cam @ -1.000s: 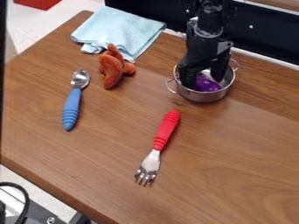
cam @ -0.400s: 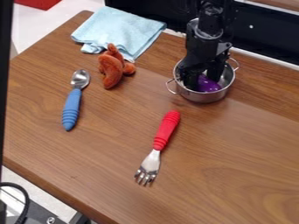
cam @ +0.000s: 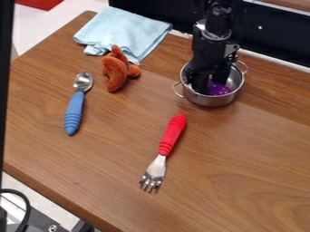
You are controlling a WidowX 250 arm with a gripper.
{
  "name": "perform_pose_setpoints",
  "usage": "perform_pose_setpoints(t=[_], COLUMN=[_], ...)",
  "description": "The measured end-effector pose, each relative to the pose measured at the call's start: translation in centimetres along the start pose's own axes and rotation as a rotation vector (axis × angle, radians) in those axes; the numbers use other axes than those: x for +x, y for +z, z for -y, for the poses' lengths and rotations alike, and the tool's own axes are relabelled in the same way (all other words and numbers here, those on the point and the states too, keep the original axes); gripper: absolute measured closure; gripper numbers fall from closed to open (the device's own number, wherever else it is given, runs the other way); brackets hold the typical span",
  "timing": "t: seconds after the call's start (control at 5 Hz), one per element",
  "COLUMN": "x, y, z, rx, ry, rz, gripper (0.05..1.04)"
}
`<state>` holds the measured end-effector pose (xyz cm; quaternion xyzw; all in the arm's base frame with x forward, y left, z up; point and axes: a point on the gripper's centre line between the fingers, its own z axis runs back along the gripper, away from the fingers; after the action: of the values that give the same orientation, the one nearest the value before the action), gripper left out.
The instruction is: Put the eggplant in the middle of the spoon and fork
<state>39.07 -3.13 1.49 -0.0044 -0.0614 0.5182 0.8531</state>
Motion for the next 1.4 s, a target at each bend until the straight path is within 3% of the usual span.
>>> perform_pose_setpoints(t=[0.4,1.0,1.2,1.4], x=[1.0,1.4,0.1,-0.5], y=[0.7,6.0,7.8,8.6], z=[-0.3,-0.1,-2.2,-5.2], rx=[0.000,-0.088,-0.109,-0.080], ry=[0.037,-0.058,-0.201,-0.394], rz=[-0.034,-0.052,-0.077,-0.082], gripper=[0.498,0.498,0.498,0.498])
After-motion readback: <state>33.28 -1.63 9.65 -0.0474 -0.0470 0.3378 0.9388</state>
